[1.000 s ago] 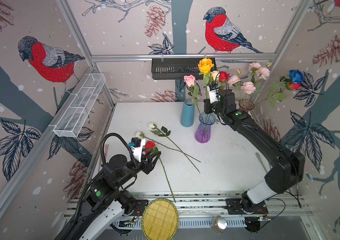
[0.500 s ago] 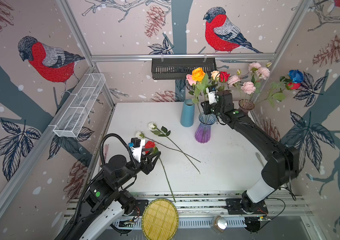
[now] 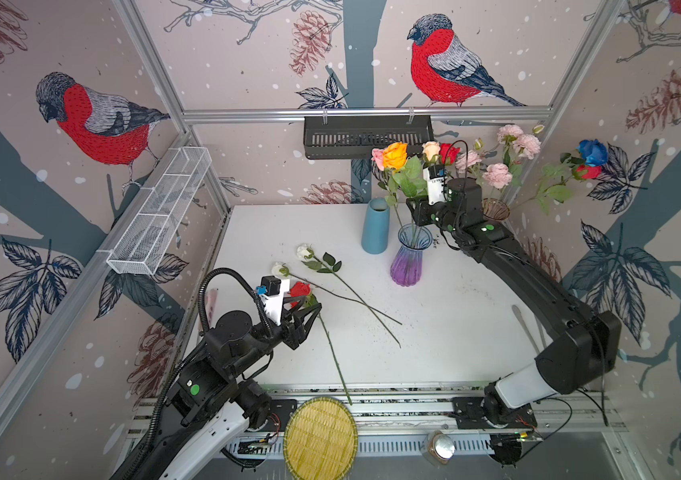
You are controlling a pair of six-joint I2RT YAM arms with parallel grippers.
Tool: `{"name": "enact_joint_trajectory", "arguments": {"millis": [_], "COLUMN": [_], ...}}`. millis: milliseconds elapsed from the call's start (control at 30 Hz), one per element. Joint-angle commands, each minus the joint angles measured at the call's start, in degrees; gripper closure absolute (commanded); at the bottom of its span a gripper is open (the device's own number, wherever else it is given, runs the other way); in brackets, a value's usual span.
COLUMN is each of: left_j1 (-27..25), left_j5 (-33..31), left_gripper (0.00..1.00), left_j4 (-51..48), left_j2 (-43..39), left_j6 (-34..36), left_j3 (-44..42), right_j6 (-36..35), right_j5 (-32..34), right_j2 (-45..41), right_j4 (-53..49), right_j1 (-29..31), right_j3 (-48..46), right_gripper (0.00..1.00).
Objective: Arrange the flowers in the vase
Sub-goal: 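Carry the yellow rose above the purple-blue vase with the right gripper, then lower the yellow rose stem into the purple-blue vase with the right gripper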
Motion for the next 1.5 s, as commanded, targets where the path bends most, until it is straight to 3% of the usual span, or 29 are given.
{"name": "enact_joint_trajectory", "arguments": {"millis": [0,233,533,800,833,933,967,1133,1467], "left_j1": [0.1,0.0,0.0,0.0,0.0,0.0,0.0,0.0,0.0], "left_j5": [0.6,0.5,0.4,0.5,0.5,0.6,0.6,0.4,0.3], "left_gripper": [0.47,0.47,0.47,0.47,0.47,0.47,0.47,0.47,0.47], "left_j4": [1.0,0.9,0.9,0.9,1.0,1.0,1.0,0.9,0.9], "left_j2": [-0.2,-0.6,-0.5,-0.3,-0.3,-0.3,-0.4,-0.7,-0.9], "left_j6": [0.9,0.6,0.6,0.6,0.6,0.7,0.7,0.6,0.6], "left_j3": [-0.2,-0.2,-0.2,-0.2,-0.3,-0.2,-0.2,-0.2,-0.2], "right_j6": [1.2,1.3,2.3,3.0,2.9,3.8,4.4,7.3,9.9], "right_j5": [1.6,1.6,0.4,-2.7,-3.6,-8.1,-9.8,-19.3,-26.7], "right_j2": [-0.8,-0.6,-1.6,-6.9,-7.3,-7.0,-6.4,-3.3,1.2], "right_j4": [-0.1,-0.6,-0.1,4.0,4.7,5.5,5.6,7.6,9.4], "right_j1": [-0.7,-1.1,-1.2,-1.5,-1.8,-3.5,-4.2,-6.8,-7.2], "right_j3": [-0.4,0.5,-0.5,-5.7,-6.4,-6.8,-6.7,-6.2,-4.3], "right_gripper": [0.62,0.68,0.96,0.97,0.97,0.60,0.57,0.54,0.57]}}
